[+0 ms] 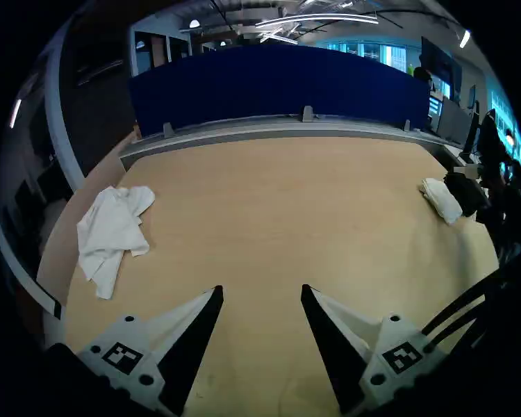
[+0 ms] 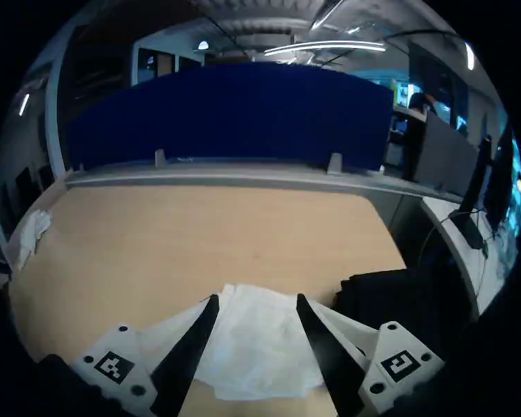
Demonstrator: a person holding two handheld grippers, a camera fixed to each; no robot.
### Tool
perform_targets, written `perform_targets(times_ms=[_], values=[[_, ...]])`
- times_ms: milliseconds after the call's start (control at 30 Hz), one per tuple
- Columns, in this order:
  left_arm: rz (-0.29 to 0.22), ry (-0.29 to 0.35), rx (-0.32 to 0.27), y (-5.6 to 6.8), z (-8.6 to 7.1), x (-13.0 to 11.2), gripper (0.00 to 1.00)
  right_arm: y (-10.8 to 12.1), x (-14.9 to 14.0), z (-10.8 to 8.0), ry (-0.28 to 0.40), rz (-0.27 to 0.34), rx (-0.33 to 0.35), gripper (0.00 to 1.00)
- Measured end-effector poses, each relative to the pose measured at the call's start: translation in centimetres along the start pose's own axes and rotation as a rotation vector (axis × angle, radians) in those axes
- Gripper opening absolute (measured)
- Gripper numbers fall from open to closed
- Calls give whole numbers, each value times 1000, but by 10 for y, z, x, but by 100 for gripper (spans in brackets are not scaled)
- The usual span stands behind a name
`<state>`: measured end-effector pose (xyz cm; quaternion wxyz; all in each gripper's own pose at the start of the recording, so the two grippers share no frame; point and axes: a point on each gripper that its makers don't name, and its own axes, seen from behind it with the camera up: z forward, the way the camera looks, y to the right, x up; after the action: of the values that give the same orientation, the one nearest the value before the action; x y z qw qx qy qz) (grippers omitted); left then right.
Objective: Fold towel
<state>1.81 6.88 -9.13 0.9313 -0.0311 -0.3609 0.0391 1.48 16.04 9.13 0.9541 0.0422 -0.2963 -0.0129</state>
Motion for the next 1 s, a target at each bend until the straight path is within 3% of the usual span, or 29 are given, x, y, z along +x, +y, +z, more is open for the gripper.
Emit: perform_targets(times_ms=[233,367,600,800,1000], values=[[-4,32,-19,-4,1,11,83,-29,5,-70,56,68,23,100],[-9,54,-33,-6,2,17,83,-47,1,-99,67,78,19,100],[-11,89,-49,-7,0,27,83,-62,8,-129,121,94,-17,100],[-25,122,-61,-10,-3,35,83,-68,31,-155,231,149,-66,100],[-38,164,-70,-13,-8,47,83,-95,54,-180,338,168,-48,100]])
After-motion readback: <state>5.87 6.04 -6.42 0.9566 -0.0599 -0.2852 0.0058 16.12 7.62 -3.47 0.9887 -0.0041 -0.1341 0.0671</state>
